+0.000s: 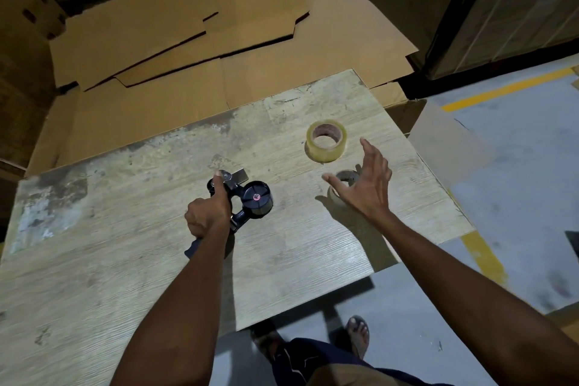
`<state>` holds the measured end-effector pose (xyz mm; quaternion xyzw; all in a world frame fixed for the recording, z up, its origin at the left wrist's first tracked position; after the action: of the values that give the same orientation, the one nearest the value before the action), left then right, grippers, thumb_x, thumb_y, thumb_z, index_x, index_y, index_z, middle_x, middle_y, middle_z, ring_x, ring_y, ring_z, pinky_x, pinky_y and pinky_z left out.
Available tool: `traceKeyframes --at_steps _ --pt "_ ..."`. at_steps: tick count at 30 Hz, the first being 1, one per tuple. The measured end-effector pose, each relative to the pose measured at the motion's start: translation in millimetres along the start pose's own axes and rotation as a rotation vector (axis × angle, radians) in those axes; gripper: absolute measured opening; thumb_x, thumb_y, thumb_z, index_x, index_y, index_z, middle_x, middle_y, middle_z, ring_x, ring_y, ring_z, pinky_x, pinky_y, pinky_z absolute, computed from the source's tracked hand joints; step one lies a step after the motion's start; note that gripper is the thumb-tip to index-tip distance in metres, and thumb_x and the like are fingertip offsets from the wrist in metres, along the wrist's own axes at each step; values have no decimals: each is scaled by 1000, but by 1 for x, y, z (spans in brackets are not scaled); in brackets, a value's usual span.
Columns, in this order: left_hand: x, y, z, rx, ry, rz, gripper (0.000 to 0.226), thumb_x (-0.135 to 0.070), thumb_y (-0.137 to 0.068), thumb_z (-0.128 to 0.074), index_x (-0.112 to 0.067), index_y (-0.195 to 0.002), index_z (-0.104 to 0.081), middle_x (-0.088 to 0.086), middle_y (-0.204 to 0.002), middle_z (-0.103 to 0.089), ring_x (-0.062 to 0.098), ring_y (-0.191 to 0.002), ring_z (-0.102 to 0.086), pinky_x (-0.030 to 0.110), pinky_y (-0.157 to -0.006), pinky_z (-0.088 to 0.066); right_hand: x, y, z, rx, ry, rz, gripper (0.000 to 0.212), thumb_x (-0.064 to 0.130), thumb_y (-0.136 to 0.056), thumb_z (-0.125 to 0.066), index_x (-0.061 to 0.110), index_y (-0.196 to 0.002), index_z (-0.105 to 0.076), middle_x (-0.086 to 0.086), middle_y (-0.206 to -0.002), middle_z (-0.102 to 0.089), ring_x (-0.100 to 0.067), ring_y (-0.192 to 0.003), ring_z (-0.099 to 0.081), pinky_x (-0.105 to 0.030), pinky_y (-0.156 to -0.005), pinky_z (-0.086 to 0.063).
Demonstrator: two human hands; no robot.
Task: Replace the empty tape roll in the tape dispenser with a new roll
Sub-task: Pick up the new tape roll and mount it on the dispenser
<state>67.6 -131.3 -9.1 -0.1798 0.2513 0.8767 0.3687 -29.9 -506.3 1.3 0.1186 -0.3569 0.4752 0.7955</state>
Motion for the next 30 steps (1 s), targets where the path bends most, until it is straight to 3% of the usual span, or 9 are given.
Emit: traceKeyframes --at_steps 3,8,11,16,24,27,30 --pt "-1 -1 0 3 -15 -8 109 -96 -75 -39 5 -99 -71 22 -102 -71 40 -93 -69 44 -77 -59 21 -37 -3 23 4 22 112 69 -75 -73 21 -161 -19 -11 -156 -34 -32 -140 -36 -55 -112 -31" --pt "0 -5 -2 3 -9 -13 108 -98 -73 -39 3 -93 -71 21 -99 -71 40 -91 -68 44 -74 -58 38 -86 -34 326 85 -11 130 45 -67 -91 28 -163 -5 -16 -160 -24 -39 -146 -28 -57 -115 -30" --pt "0 -8 -2 10 -24 -25 108 -97 -74 -36 3 -94 -72 20 -100 -71 39 -92 -68 42 -74 -58 39 -100 -45 425 143 -24 133 36 -66 -93 28 -163 -3 -16 -158 -28 -41 -146 -30 -56 -115 -34" --pt "-2 -6 0 65 -43 -35 109 -97 -76 -30 2 -93 -72 18 -96 -70 37 -86 -68 36 -66 -53 38 -105 -45 412 121 -65 130 35 -69 -91 26 -164 -3 -17 -158 -31 -40 -147 -30 -58 -116 -36" --pt "-8 -7 6 134 -36 -47 100 -98 -75 -33 -2 -82 -61 11 -87 -62 30 -76 -59 32 -58 -44 55 -87 -41 301 121 -139 127 43 -59 -97 21 -160 -22 -19 -145 -48 -38 -138 -41 -50 -108 -44" --pt "-5 -17 9 163 -27 -31 113 -107 -61 -30 -2 -82 -68 12 -88 -69 32 -78 -66 34 -64 -51 76 -64 -39 260 51 -114 127 49 -59 -95 20 -160 -23 -17 -148 -46 -36 -139 -41 -50 -110 -42" --pt "-8 -24 19 131 -71 -73 109 -101 -69 -35 -3 -99 -71 17 -108 -69 38 -99 -65 46 -92 -50 100 -41 -33 229 -93 -110 125 45 -61 -96 21 -160 -23 -15 -153 -43 -34 -140 -42 -50 -111 -43"
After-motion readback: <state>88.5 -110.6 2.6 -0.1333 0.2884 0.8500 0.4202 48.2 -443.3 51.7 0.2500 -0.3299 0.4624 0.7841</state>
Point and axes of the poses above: each hand's wrist, its own y-axis away from the middle knuckle, its own z-axis out of the back of the hand, x = y × z, the point moved 7 cm from there along -y, towards the middle knuckle
